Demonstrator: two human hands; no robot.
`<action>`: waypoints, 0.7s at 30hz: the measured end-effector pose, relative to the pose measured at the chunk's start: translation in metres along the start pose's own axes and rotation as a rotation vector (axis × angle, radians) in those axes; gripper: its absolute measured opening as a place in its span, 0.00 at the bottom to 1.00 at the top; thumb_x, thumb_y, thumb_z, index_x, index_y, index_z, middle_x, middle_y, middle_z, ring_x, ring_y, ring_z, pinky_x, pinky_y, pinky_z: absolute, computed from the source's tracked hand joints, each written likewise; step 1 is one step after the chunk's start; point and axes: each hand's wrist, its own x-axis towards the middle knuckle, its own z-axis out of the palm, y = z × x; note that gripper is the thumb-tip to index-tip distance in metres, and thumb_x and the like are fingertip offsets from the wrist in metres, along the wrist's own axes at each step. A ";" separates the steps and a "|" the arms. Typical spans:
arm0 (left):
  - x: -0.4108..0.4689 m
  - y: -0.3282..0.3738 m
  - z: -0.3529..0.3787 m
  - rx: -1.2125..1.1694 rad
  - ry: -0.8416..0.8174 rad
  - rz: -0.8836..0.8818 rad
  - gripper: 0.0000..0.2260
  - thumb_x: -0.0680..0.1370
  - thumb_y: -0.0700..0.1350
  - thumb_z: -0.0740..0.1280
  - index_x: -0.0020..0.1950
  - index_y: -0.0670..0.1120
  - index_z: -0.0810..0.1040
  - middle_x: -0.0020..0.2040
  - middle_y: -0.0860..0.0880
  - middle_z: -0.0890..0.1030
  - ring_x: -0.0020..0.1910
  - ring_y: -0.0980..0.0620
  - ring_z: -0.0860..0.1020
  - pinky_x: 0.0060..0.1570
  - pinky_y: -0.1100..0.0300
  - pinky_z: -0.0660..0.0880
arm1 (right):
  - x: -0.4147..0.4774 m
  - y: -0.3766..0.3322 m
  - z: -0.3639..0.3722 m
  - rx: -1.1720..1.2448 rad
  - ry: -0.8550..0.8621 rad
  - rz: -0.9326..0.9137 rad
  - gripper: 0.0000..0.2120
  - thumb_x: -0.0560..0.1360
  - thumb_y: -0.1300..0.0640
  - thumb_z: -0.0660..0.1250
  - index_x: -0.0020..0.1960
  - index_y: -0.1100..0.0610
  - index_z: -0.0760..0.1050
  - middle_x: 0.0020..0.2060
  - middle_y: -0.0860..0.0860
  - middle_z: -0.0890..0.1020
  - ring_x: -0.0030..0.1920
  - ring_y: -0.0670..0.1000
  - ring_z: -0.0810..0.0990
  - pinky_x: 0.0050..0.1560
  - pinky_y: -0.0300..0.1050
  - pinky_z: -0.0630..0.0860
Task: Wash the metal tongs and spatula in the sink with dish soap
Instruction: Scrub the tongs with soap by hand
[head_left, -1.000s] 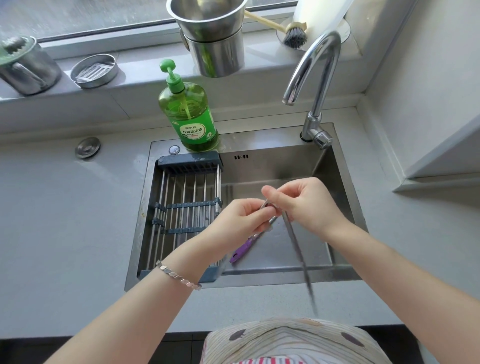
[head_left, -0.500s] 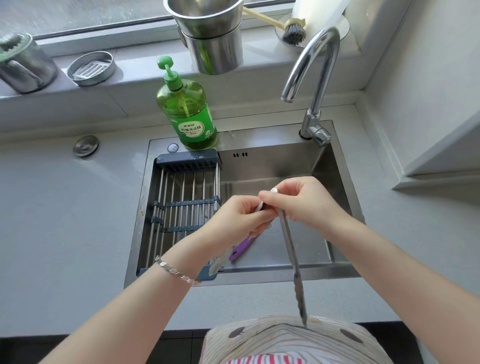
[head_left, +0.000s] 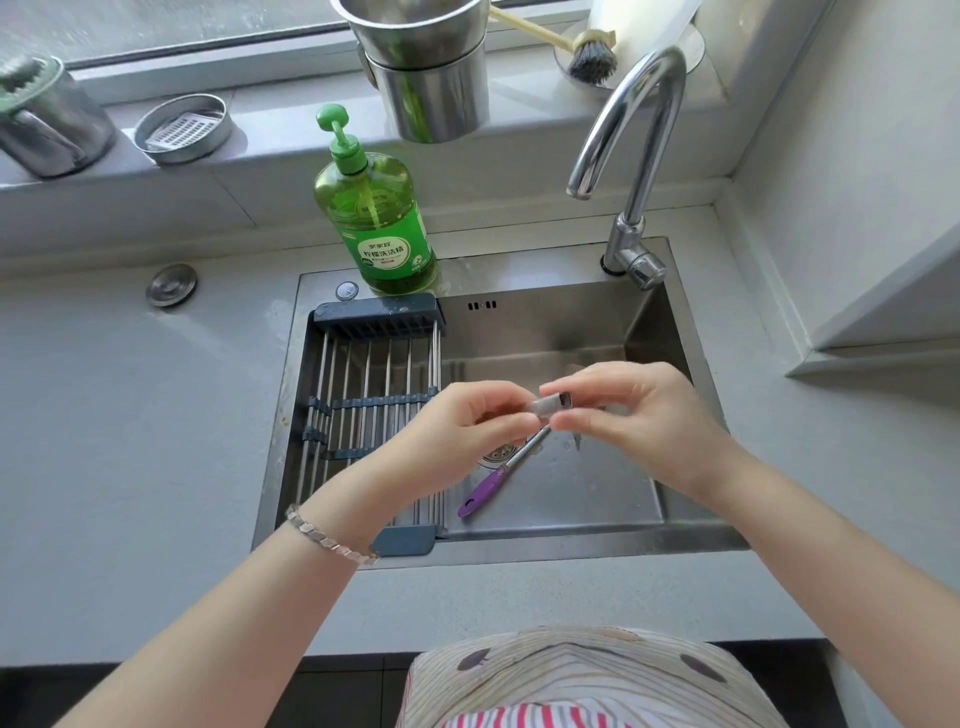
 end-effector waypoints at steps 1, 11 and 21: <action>-0.002 0.000 -0.002 0.027 -0.026 0.019 0.05 0.77 0.41 0.66 0.49 0.46 0.80 0.40 0.49 0.80 0.38 0.58 0.75 0.43 0.62 0.74 | -0.003 0.002 -0.001 -0.158 0.010 -0.170 0.10 0.67 0.57 0.73 0.49 0.54 0.82 0.41 0.44 0.83 0.43 0.41 0.80 0.46 0.30 0.75; -0.003 0.011 0.013 0.179 0.066 0.090 0.09 0.75 0.50 0.68 0.44 0.45 0.83 0.38 0.49 0.82 0.40 0.53 0.78 0.47 0.57 0.75 | -0.016 0.025 0.003 -0.503 0.213 -0.631 0.10 0.69 0.61 0.71 0.47 0.67 0.82 0.43 0.55 0.85 0.42 0.50 0.84 0.42 0.47 0.79; -0.012 -0.011 0.017 0.633 -0.034 0.440 0.20 0.72 0.58 0.61 0.47 0.43 0.83 0.45 0.48 0.82 0.54 0.56 0.72 0.71 0.55 0.53 | -0.023 0.066 -0.016 -0.849 0.064 -0.440 0.23 0.78 0.47 0.57 0.57 0.65 0.78 0.55 0.57 0.81 0.59 0.56 0.78 0.64 0.52 0.68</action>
